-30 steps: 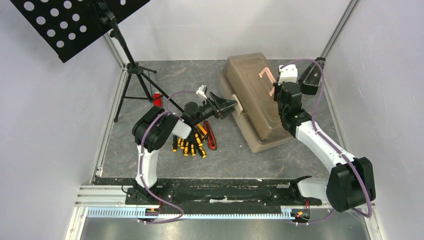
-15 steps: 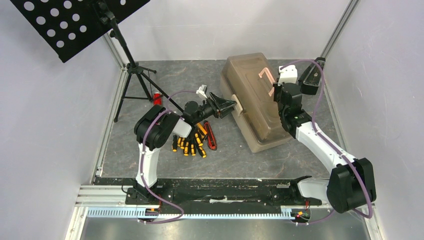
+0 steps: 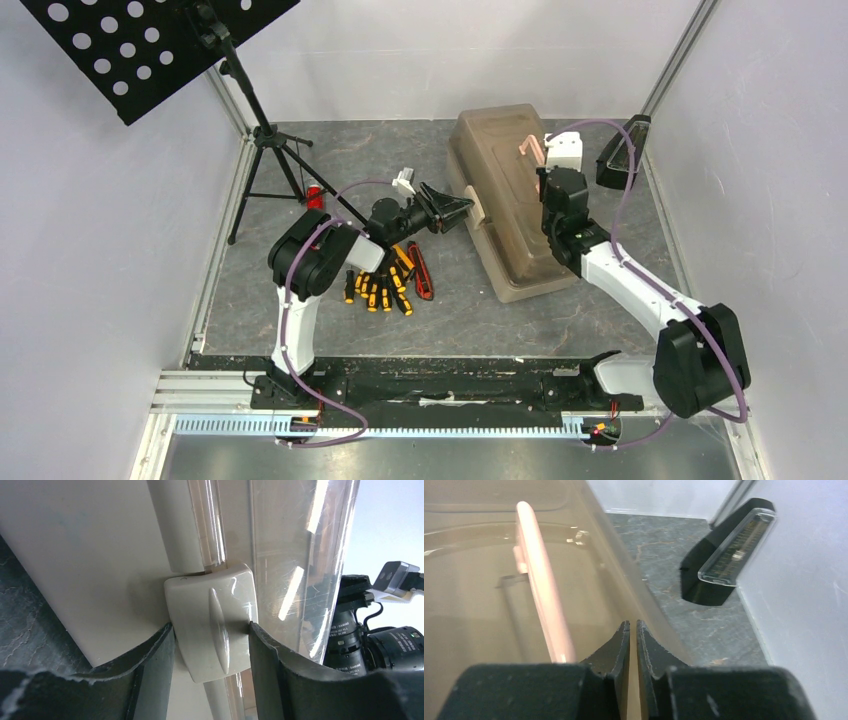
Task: Pack the tool kit
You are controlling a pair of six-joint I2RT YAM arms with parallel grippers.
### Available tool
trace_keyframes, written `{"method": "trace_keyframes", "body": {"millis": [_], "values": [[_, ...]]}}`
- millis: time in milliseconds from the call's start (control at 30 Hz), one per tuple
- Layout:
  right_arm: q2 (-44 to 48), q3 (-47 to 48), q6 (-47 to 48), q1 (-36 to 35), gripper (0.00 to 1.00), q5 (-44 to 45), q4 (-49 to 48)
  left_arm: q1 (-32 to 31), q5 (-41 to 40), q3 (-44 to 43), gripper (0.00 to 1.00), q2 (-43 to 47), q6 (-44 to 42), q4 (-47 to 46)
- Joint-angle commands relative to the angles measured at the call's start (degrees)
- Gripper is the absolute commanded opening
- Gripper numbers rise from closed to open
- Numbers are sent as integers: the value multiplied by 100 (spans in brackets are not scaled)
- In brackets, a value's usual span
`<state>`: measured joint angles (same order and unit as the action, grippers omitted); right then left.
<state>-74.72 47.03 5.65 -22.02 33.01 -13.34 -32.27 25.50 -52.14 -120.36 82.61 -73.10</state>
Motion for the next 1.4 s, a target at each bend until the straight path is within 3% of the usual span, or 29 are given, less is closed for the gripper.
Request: {"method": "trace_keyframes", "body": {"millis": [0, 467, 733, 1000, 1367], "values": [[-929, -713, -314, -641, 10, -590, 2844, -280, -158, -464, 48, 406, -17, -318], [-1167, -624, -352, -880, 10, -279, 2959, -254, -212, -332, 40, 815, -213, 64], [-1204, -624, -339, -825, 11, -626, 2926, -52, -143, 235, 52, 558, -578, -92], [-1125, -616, -284, -735, 11, -1095, 2899, 32, 99, 142, 68, -173, -410, -785], [-1134, -616, -213, -698, 11, -1381, 2841, 155, 324, -173, 72, -546, -525, -789]]}}
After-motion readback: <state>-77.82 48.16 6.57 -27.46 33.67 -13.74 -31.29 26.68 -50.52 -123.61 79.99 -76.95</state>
